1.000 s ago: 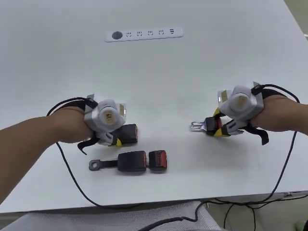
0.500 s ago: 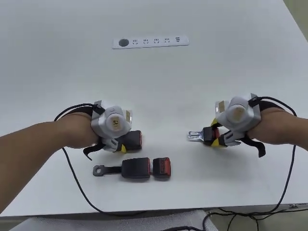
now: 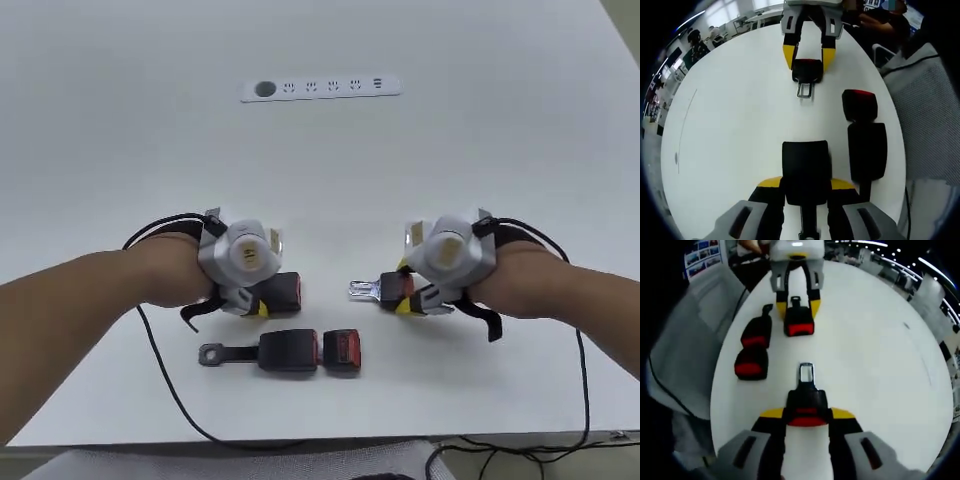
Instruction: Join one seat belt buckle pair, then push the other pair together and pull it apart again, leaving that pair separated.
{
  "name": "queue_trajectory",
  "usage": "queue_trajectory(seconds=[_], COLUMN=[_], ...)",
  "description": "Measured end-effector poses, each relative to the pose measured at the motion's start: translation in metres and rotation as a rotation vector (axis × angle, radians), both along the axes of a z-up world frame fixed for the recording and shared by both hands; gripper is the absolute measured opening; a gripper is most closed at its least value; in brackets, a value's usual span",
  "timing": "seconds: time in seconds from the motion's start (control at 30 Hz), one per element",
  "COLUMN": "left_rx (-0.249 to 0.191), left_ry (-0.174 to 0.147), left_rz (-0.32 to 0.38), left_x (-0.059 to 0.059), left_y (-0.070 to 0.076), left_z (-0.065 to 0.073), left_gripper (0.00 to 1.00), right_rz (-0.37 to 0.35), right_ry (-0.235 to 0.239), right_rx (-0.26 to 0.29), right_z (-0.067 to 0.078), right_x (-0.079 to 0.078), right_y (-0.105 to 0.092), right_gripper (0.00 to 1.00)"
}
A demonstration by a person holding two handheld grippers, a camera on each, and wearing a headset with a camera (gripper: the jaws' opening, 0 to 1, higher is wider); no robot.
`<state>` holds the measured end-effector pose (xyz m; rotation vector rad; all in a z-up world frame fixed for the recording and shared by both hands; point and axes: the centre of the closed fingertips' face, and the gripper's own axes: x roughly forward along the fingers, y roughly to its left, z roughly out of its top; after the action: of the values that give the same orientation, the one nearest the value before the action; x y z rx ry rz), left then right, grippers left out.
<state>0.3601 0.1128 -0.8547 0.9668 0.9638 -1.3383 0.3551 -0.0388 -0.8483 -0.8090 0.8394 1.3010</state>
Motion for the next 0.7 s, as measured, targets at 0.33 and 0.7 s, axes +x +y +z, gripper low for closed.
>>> queue_trajectory(seconds=[0.33, 0.7], left_rx=[-0.002, -0.007], left_ry=[0.005, 0.007], left_rz=[0.007, 0.016], left_x=[0.0, -0.001], left_y=[-0.001, -0.002], left_z=[-0.001, -0.001], left_gripper=[0.33, 0.33], right_rz=[0.025, 0.051], right_ry=[-0.01, -0.002], right_rx=[-0.016, -0.019], right_z=[-0.001, -0.002], right_x=[0.002, 0.006], right_y=[0.038, 0.058], right_gripper=[0.32, 0.32])
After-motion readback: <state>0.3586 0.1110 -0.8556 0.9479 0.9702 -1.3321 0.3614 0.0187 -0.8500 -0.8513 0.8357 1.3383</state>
